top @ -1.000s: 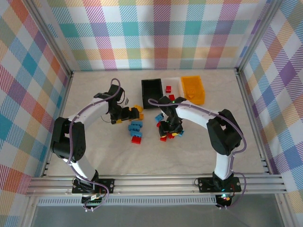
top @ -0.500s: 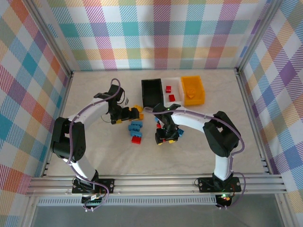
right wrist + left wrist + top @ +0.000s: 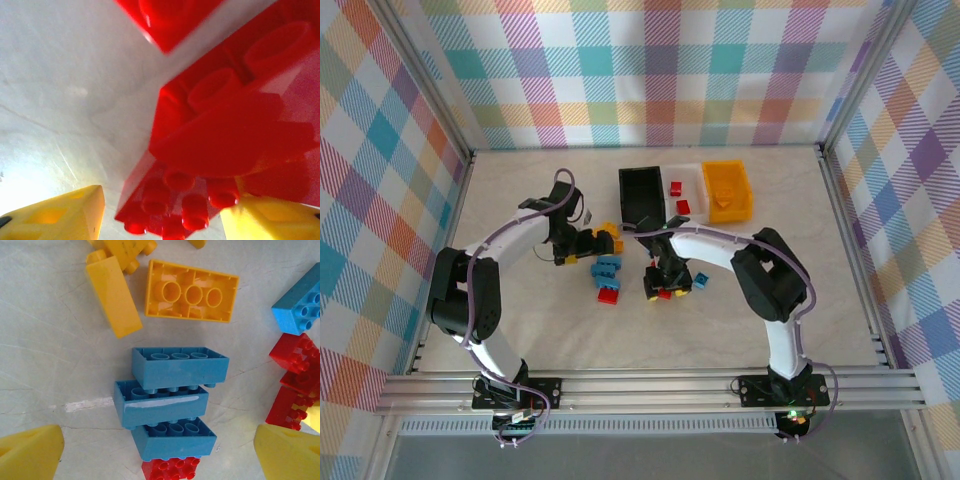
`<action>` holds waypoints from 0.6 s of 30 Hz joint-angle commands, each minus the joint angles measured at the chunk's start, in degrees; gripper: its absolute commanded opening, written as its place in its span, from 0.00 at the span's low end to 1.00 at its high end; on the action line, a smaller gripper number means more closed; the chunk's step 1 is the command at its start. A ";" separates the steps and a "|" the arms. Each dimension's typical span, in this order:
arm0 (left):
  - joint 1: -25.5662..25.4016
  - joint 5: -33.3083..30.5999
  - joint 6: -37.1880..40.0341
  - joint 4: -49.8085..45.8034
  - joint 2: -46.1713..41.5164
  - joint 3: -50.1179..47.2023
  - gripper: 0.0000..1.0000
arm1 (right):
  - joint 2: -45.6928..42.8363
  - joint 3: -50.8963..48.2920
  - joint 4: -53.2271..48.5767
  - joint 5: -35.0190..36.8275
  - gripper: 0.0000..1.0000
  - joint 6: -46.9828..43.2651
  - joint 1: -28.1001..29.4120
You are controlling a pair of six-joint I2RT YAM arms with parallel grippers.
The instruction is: Sort the legos into containers by color
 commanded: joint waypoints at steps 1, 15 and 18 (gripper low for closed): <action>-0.24 1.35 0.99 -1.05 -1.17 -1.33 0.97 | 1.63 3.10 -0.66 2.09 0.61 0.64 -0.09; -0.24 1.65 -0.28 0.33 -1.92 -3.48 0.97 | -2.29 -1.34 -2.24 3.35 0.38 2.29 -0.12; -0.24 1.58 -1.32 1.05 -2.27 -3.93 0.97 | -4.99 -2.74 -2.87 4.30 0.34 1.66 -0.04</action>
